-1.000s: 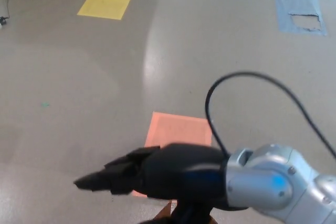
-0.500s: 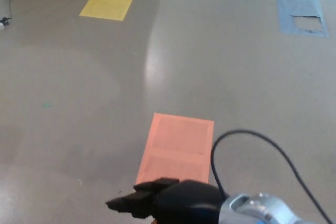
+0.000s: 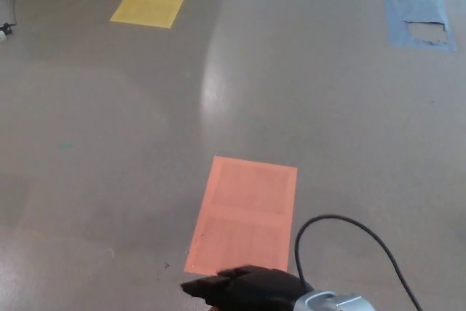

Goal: An air pump is kept on top of a storage box on the floor and the robot uses its right hand to press down on the handle of the pump to compress it

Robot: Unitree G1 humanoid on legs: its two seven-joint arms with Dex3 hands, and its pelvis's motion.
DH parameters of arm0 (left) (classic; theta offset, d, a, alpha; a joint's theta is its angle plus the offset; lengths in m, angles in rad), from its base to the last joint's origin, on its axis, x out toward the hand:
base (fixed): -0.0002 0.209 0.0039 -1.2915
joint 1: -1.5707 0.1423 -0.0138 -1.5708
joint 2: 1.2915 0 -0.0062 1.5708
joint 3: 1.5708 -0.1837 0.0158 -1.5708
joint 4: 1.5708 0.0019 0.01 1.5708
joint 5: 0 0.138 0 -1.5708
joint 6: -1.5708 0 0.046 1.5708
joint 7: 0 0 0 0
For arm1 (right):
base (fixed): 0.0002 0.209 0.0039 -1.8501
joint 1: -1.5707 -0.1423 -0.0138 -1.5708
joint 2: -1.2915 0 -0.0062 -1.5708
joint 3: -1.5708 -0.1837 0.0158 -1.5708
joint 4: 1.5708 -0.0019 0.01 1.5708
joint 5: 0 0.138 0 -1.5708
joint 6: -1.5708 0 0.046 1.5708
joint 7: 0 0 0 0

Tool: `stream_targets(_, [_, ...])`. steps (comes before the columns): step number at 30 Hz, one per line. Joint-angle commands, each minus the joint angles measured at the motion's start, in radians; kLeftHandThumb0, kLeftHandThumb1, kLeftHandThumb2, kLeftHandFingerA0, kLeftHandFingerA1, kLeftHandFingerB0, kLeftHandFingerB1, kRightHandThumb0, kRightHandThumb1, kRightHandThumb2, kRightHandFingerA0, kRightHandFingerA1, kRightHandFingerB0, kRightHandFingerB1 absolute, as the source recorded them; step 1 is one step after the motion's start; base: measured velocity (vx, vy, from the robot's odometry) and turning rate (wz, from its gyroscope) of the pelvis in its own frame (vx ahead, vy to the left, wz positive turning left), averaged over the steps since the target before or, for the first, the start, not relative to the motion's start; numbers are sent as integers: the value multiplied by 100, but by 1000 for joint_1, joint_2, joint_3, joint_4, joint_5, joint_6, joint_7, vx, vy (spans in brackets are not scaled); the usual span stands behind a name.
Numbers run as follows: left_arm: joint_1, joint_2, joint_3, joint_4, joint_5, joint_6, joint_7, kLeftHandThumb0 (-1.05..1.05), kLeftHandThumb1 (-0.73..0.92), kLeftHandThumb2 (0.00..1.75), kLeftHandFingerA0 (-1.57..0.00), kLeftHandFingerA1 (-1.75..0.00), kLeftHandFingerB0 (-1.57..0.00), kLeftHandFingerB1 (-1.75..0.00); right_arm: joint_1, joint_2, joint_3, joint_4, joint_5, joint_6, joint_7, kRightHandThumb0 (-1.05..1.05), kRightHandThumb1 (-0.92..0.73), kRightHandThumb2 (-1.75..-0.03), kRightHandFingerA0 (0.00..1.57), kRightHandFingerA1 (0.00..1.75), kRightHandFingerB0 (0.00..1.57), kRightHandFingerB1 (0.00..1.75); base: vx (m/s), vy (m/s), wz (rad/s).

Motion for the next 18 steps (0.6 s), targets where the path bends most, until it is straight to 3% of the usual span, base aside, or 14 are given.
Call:
stream_targets(1, [-9, 27, 2, 13, 2, -14, 6, -84, 82, 115, -13, -47, 0, -34, 1, 173, -23, 698, -86, -188, -332, -89, -89, -120, 0, 13, 0, 13, 0, 0, 0])
stream_targets(5, [-13, 23, 4, 12, -1, -13, 5, -85, 82, 115, -15, -47, 0, -35, -15, 198, -41, 768, -74, -203, -342, -89, -89, -121, 0, 13, 0, 13, 0, 0, 0])
stream_targets(8, [-17, 20, 7, 9, -6, -24, -4, -75, 78, 115, -5, -45, -2, -33, -33, 227, -67, 844, -54, -210, -349, -92, -89, -121, 3, 13, 3, 11, 0, 0, 0])
stream_targets(10, [-16, 20, 6, 9, -5, -27, 1, -83, 83, 116, -13, -47, 0, -34, -38, 244, -78, 879, -46, -208, -350, -92, -89, -121, 4, 13, 3, 12, 0, 0, 0])
stream_targets(11, [-17, 20, 9, 9, -8, -35, -3, -79, 92, 75, -15, -33, -9, -27, -43, 255, -87, 900, -39, -205, -347, -90, -88, -120, 4, 16, 4, 13, 0, 0, 0])
stream_targets(12, [-18, 21, 6, 8, -4, -43, -6, -81, 85, 116, -13, -47, 0, -33, -45, 260, -92, 914, -37, -206, -351, -92, -88, -121, 6, 16, 5, 13, 0, 0, 0])
stream_targets(18, [-44, 31, 2, 10, 2, -22, 0, -76, 82, 107, -11, -44, -6, -36, -81, 288, -112, 979, -37, -213, -357, -93, -89, -123, 4, 13, 4, 12, 0, 0, 0])
